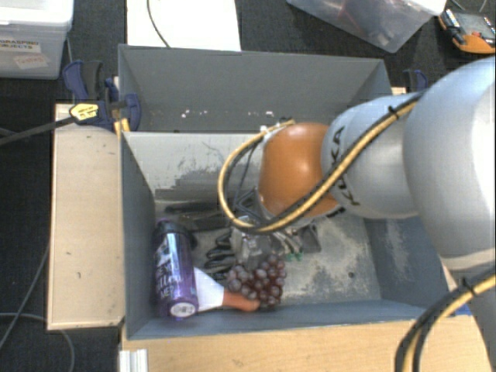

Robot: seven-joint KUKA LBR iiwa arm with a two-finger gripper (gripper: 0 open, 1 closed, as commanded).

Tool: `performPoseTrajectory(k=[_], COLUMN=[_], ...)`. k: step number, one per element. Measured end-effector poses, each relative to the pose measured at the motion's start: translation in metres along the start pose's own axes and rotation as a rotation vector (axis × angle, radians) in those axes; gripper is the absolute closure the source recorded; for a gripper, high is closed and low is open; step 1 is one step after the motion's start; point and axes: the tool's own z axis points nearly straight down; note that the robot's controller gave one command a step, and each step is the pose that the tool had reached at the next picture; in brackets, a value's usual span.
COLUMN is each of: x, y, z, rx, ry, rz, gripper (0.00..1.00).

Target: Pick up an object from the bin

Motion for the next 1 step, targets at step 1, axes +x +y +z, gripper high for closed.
performPoseTrajectory(k=[1], x=[0.0157], y=[0.0083], z=[0.0108], rx=[0.001], ry=[-0.023], rz=[-0.022], gripper=[1.00])
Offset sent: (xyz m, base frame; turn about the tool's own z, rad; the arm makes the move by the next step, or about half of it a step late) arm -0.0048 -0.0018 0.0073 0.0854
